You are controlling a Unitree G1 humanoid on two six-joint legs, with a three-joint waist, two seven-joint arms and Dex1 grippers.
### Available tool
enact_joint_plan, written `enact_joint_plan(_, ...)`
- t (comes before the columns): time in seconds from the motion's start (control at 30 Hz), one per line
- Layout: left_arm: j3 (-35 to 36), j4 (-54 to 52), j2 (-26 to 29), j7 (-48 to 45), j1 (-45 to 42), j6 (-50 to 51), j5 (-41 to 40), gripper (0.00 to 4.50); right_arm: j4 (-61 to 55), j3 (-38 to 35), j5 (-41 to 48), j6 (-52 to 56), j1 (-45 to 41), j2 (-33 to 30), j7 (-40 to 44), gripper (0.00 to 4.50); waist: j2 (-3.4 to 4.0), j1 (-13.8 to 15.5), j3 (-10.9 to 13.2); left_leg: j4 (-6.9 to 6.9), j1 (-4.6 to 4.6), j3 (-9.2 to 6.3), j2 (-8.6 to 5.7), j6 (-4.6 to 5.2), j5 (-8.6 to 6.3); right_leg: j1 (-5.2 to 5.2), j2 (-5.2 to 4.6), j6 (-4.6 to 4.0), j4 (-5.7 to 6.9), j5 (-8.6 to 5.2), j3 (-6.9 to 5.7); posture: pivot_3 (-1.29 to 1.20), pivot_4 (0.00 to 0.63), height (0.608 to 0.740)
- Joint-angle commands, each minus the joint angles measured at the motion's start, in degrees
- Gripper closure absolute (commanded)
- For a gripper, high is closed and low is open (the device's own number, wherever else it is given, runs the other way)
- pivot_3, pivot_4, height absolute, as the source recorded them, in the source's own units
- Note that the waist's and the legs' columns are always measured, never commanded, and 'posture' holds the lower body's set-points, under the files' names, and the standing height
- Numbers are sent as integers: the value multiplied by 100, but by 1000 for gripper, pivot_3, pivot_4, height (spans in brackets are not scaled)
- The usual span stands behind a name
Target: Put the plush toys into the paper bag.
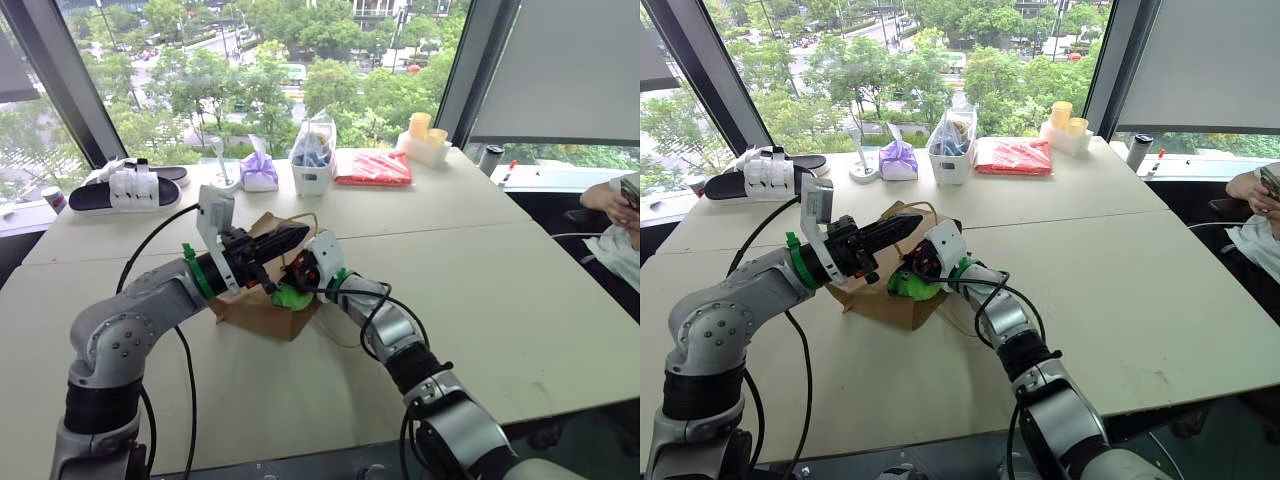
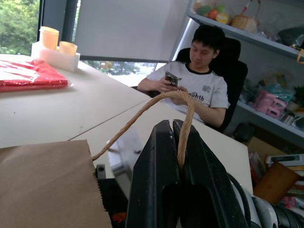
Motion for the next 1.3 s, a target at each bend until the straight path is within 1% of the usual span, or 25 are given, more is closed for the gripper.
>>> enact_joint_plan(0.03,102,-148,31,-44,-4,-104,-54,4500,-977,-198,289,409,210,-198,261,40,0,8,0,0,0,0,0,0,0,0,0,0,0,0,0,0,150,740)
enact_joint_plan(0.07,91,-148,26,-52,5,-111,-45,4500,-1327,-250,396,637,328,-299,335,40,0,11,0,0,-1,-1,0,0,0,0,0,0,0,0,0,0,150,740)
enact_joint_plan(0.13,52,-126,9,-76,-3,-128,-11,4500,-2421,-465,837,1429,661,-694,596,40,2,25,1,1,-1,0,0,0,0,0,0,0,0,0,0,0,150,740)
enact_joint_plan(0.2,36,-94,1,-92,-22,-140,10,4500,-3170,-609,1157,2018,906,-1024,757,40,2,30,1,1,-3,-3,-1,1,-1,0,-1,0,-1,0,-2,0,150,740)
enact_joint_plan(0.27,19,-54,-1,-124,-41,-152,33,4500,-3755,-746,1417,2531,1211,-1446,956,40,1,27,1,2,-2,-1,-1,1,-1,2,-1,0,-3,0,-1,0,150,740)
enact_joint_plan(0.33,7,-22,-4,-157,-55,-162,48,4500,-4115,-765,1526,2812,1495,-1827,1146,40,1,28,0,0,0,-2,-1,2,-1,4,-1,0,-2,-1,-2,0,150,740)
enact_joint_plan(0.4,-14,25,-9,-196,-78,-179,81,4500,-4138,-641,1402,2831,1782,-2107,1224,40,0,18,0,2,0,-2,-1,2,-1,7,0,0,-4,-1,-3,0,150,740)
enact_joint_plan(0.43,-24,45,-15,-216,-90,-185,96,4500,-4065,-478,1199,2722,1909,-2262,1265,40,0,2,0,2,2,0,-1,2,-1,8,0,0,-4,-1,-2,0,150,740)
enact_joint_plan(0.5,-39,87,-28,-254,-115,-196,121,4500,-3800,-227,934,2463,2112,-2350,1301,40,0,0,0,2,5,5,0,3,-1,8,0,0,-4,-1,1,0,150,740)
enact_joint_plan(0.63,-68,128,-23,-329,-141,-208,187,4500,-3113,52,455,2098,2111,-2180,976,40,0,3,0,4,5,7,1,2,0,8,1,0,-4,-2,2,0,150,740)
enact_joint_plan(0.77,-57,85,-23,-324,-127,-183,181,4500,-2440,31,130,2149,1774,-1936,498,40,0,8,0,9,4,7,1,2,0,8,0,0,-4,-1,3,0,150,740)
enact_joint_plan(0.83,-56,60,-26,-306,-123,-171,181,4500,-2202,20,36,2283,1608,-1865,339,542,0,15,0,11,4,6,1,1,0,9,0,0,-4,-1,3,0,150,740)
enact_joint_plan(0.87,-56,46,-28,-291,-123,-165,179,4500,-2142,22,23,2333,1551,-1843,311,893,0,17,0,11,4,6,1,1,0,9,1,0,-3,-1,3,0,150,740)
enact_joint_plan(0.93,-57,18,-27,-265,-124,-157,179,4500,-2112,38,43,2432,1475,-1805,335,1765,0,41,0,11,4,4,1,1,0,11,1,0,-3,-1,2,0,150,740)
enact_joint_plan(1.0,-57,1,-24,-247,-126,-152,180,4500,-2161,31,106,2507,1438,-1779,395,2913,-1,48,-1,12,4,3,0,1,0,13,0,0,-4,-1,2,0,150,740)
enact_joint_plan(1.07,-49,-5,-20,-227,-140,-146,172,4500,-2272,-30,214,2680,1425,-1763,441,3820,-1,47,-1,13,3,3,-1,1,0,14,-1,0,-6,-1,2,0,150,740)
enact_joint_plan(1.1,-44,0,-17,-223,-148,-144,168,4500,-2355,-53,272,2772,1422,-1775,486,4372,-1,45,-1,13,3,3,-1,1,0,14,-1,0,-6,-1,2,0,150,740)
enact_joint_plan(1.13,-40,3,-14,-219,-156,-142,165,4500,-2482,-86,364,2876,1428,-1794,566,4461,-1,45,-1,13,3,3,-1,1,0,14,-1,0,-6,-1,2,0,150,740)
enact_joint_plan(1.2,-29,11,-7,-218,-172,-139,156,4500,-2832,-232,626,3086,1427,-1804,706,4461,-1,43,-1,11,3,2,-1,1,0,14,-1,0,-6,-1,1,0,150,740)
enact_joint_plan(1.3,33,77,31,-235,-257,-135,125,4500,-3529,-683,1160,3563,1213,-1923,896,4461,1,36,0,10,1,2,-1,2,0,12,-1,0,-6,-1,1,0,150,740)
